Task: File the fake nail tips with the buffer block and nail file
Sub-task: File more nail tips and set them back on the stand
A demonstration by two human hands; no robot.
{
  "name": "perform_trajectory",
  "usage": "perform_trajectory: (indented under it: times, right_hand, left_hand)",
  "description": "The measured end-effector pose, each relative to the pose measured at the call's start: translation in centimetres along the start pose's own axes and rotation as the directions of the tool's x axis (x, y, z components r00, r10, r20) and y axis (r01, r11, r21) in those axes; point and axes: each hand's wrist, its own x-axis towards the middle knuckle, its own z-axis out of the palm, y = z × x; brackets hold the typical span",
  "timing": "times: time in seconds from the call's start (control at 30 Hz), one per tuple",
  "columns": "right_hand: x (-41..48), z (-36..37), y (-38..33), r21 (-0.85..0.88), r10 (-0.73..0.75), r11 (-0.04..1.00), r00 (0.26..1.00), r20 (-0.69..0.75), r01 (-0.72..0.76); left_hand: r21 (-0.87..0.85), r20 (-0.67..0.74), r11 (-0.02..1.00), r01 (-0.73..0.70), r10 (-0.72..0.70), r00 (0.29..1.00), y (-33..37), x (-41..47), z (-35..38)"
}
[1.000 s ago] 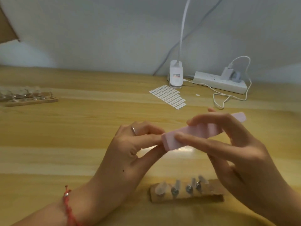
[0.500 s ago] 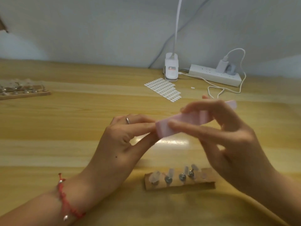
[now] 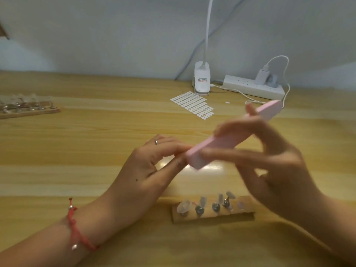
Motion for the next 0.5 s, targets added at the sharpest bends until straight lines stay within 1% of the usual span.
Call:
perform_trajectory:
  times: [0.03,0.07,0.2,0.33,0.37,0.43,0.47,0.5]
  right_hand:
    - [0.1,-0.4,0.3,-0.014,0.032,0.999,0.999,-0.027,-0.033]
    - [0.1,-0.4,0.4,-0.028,0.031,0.999,0.999,-0.036,-0.032]
    - [-0.3,0.7,-0.9,-0.029,-0.125,0.992,0.991,0.04,0.126]
    - [0.3,-0.7,0.3,-0.099,-0.028,0.995,1.0,0.001,0.028]
    - [0.0,-0.4,-0.1,-0.081,-0.054,0.995,0.998,0.018,0.055]
    - [-0.5,0.6,-1.1,-0.059,-0.154,0.986,0.986,0.063,0.157]
    - [-0.4,0.6,-1.2,-0.064,-0.165,0.984,0.984,0.067,0.169]
    - [0.0,0.1,-0.8,-0.077,-0.135,0.987,0.989,0.061,0.139]
  left_hand:
    - [-0.008,0.014,1.0,0.005,-0.005,1.0,0.1,0.1,0.0]
    - [-0.018,0.028,1.0,0.008,-0.007,1.0,0.1,0.1,0.1]
    - [-0.071,0.054,0.997,0.023,-0.02,0.998,0.2,0.2,0.1]
    - [-0.053,0.054,0.997,0.054,-0.051,0.997,0.2,0.2,0.0]
    - [-0.055,0.063,0.997,0.054,-0.05,0.997,0.2,0.2,0.1]
    - [-0.062,0.073,0.997,0.045,-0.04,0.997,0.2,0.2,0.1]
    - [-0.067,0.071,0.997,0.046,-0.042,0.997,0.3,0.1,0.1]
    - [-0.072,0.068,0.996,0.054,-0.049,0.997,0.3,0.1,0.1]
